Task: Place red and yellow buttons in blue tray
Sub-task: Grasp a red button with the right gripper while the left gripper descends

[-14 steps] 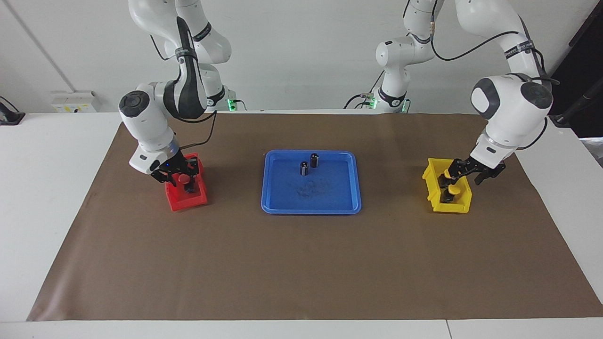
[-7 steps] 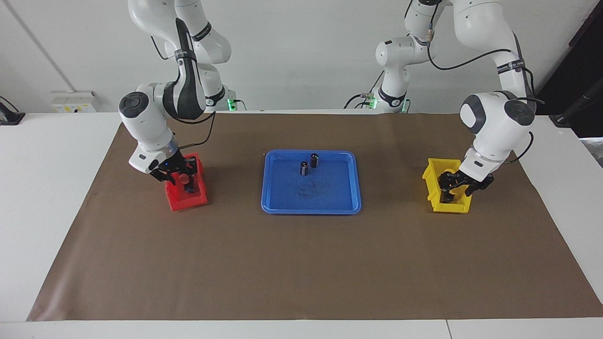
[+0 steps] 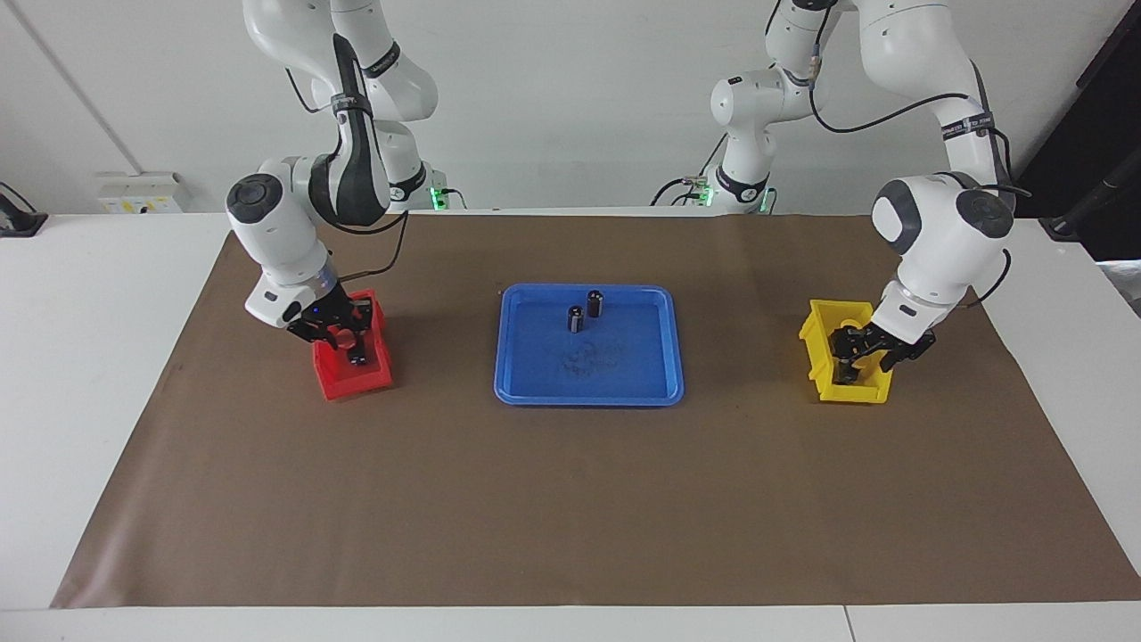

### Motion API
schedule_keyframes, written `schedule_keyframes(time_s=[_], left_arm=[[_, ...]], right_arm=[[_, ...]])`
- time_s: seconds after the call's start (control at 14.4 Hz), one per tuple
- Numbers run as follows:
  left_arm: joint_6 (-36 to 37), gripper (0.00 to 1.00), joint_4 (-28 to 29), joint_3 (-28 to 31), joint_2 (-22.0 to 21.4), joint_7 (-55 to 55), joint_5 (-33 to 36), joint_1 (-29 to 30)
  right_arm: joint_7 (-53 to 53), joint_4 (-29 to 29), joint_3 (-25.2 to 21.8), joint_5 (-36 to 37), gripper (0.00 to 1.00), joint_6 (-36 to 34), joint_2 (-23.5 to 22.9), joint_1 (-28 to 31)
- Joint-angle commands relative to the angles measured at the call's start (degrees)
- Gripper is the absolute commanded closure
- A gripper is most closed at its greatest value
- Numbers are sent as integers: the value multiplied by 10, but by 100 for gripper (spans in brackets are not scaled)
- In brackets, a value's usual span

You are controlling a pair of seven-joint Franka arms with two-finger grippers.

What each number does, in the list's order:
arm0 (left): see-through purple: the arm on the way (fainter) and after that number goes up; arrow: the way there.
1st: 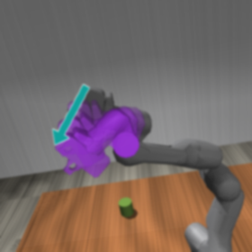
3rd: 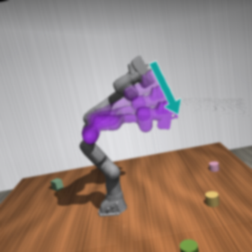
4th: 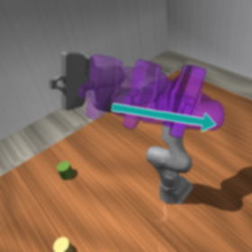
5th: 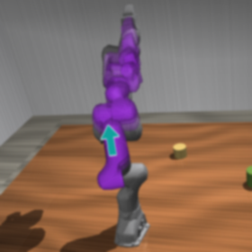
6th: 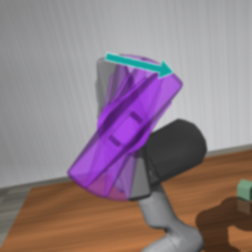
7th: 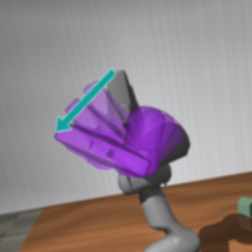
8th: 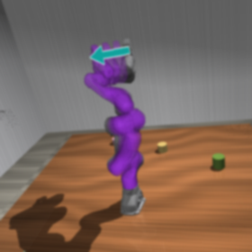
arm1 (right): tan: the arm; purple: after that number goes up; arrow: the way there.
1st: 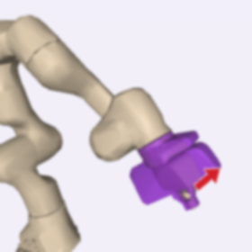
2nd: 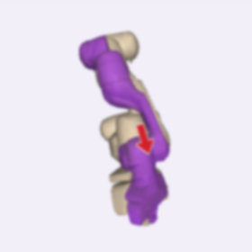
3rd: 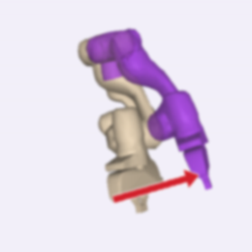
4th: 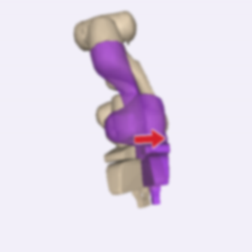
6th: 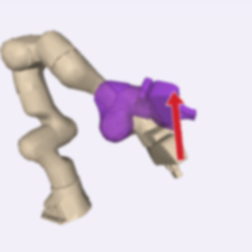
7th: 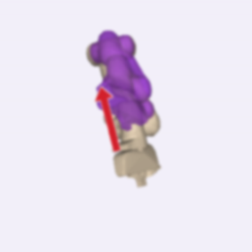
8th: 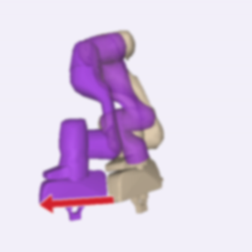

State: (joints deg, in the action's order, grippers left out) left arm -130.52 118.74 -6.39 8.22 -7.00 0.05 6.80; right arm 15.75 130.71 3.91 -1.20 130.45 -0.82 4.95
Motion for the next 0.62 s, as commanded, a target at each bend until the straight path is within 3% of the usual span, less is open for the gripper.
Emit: schedule_keyframes(time_s=[0.0,0.21,0.42,0.55], left_arm=[[-3,26,15,1,-11,7,3,8],[-3,28,21,1,-13,7,3,9],[-3,31,21,1,-13,8,2,9],[-1,39,22,1,-14,8,3,8]], right_arm=[[17,10,4,-9,74,1,14,6],[17,-40,4,-9,75,-54,5,3],[16,-179,5,-2,75,-197,-32,1],[10,-249,6,-1,75,-274,-36,-10]])
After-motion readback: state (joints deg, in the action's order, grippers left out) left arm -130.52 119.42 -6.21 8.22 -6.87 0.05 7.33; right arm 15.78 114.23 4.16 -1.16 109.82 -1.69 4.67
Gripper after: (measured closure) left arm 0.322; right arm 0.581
